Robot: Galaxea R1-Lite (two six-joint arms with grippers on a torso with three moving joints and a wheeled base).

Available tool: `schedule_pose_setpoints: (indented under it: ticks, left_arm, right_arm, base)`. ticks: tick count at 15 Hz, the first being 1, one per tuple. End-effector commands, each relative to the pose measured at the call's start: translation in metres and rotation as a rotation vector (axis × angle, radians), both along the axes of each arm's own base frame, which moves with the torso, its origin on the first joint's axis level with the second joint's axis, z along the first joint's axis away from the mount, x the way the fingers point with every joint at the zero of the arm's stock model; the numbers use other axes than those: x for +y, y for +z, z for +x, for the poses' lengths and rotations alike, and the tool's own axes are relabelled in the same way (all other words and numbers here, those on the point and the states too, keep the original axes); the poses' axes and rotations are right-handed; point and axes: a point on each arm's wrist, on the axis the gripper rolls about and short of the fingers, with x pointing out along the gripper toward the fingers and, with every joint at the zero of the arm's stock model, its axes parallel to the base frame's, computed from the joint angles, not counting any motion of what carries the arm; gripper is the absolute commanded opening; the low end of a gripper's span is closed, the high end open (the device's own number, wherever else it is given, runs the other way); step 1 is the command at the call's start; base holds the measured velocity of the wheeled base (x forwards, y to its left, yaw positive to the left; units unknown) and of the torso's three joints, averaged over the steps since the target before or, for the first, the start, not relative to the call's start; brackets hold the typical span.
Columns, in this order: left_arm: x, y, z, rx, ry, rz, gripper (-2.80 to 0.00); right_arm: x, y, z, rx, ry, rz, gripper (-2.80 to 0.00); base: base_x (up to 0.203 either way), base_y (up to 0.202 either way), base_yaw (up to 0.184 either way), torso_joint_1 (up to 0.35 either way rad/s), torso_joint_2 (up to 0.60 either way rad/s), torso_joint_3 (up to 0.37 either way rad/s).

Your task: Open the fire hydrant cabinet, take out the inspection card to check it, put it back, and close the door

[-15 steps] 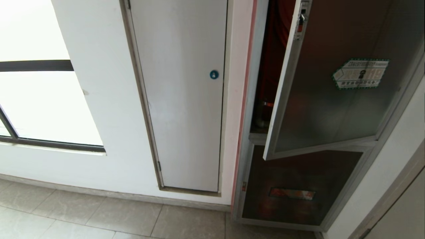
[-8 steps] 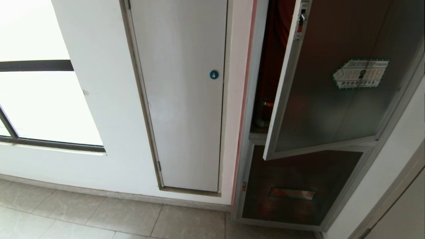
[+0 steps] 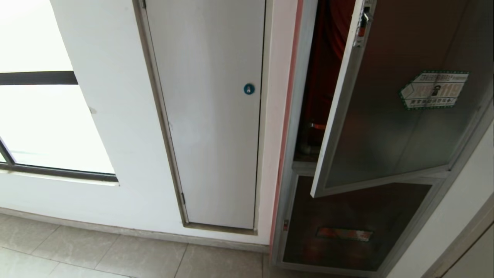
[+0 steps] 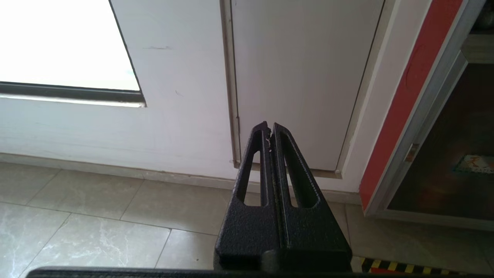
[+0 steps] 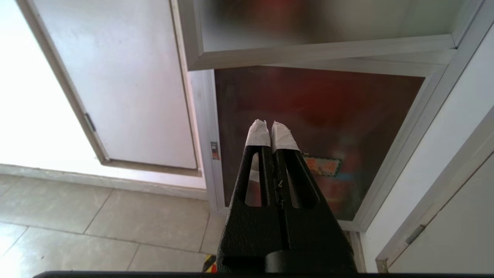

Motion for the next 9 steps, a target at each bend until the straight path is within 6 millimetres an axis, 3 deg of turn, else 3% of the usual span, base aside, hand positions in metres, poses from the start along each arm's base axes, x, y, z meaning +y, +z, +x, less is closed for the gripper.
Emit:
schedule_pose_setpoints:
  ticks: [1, 9]
  left_arm:
    - [0.0, -0.0016, 0.0005, 0.005, 0.001, 0.0, -2.8]
    - [0.0, -0.0017, 0.0005, 0.007, 0.001, 0.0, -2.8]
  right_arm:
    - [0.0, -0.0001, -0.0001, -0.001, 0.0, 0.0, -2.8]
    - [0.0, -0.0001, -0.0001, -0.001, 0.0, 0.001, -2.8]
  base:
    - [0.2, 0.0, 0.0, 0.002, 0.0, -0.001]
    - [0.197, 0.0, 0.001, 0.002, 0.0, 0.002]
